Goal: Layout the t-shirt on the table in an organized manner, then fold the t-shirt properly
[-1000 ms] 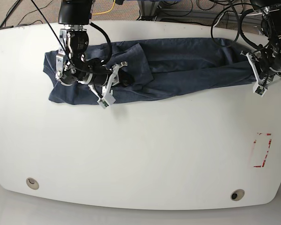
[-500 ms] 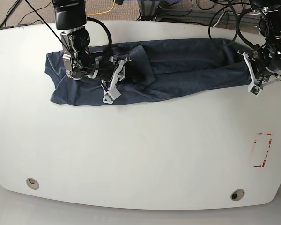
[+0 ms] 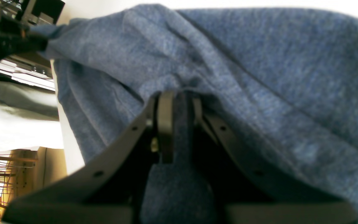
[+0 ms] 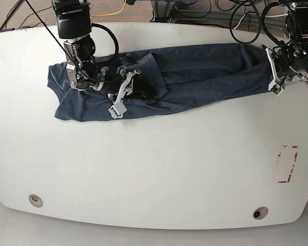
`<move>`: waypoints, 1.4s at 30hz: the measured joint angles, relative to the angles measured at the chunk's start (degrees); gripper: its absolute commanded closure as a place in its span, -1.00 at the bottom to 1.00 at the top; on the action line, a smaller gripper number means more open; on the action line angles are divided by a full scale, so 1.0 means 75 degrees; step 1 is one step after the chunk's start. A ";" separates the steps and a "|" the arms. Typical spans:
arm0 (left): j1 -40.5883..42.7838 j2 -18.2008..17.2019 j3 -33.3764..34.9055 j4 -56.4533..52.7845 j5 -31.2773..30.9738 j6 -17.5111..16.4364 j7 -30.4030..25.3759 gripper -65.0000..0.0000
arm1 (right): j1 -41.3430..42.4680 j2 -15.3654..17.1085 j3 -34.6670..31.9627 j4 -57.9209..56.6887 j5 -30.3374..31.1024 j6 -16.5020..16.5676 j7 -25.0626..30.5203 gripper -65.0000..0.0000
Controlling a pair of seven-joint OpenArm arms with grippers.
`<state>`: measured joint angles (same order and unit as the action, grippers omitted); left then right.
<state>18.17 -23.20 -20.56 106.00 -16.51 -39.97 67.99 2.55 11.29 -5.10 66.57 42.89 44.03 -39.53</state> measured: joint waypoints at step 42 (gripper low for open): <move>0.0734 -0.1043 -0.0303 -0.2229 -0.0318 -0.0085 -0.2101 0.99 | 0.0035 -0.0087 0.0052 -0.0006 -0.0632 -0.0012 0.0216 0.77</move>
<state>23.68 -31.03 -22.83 89.27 -18.90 -40.60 52.23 2.81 10.63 -4.71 66.52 38.15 43.94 -37.91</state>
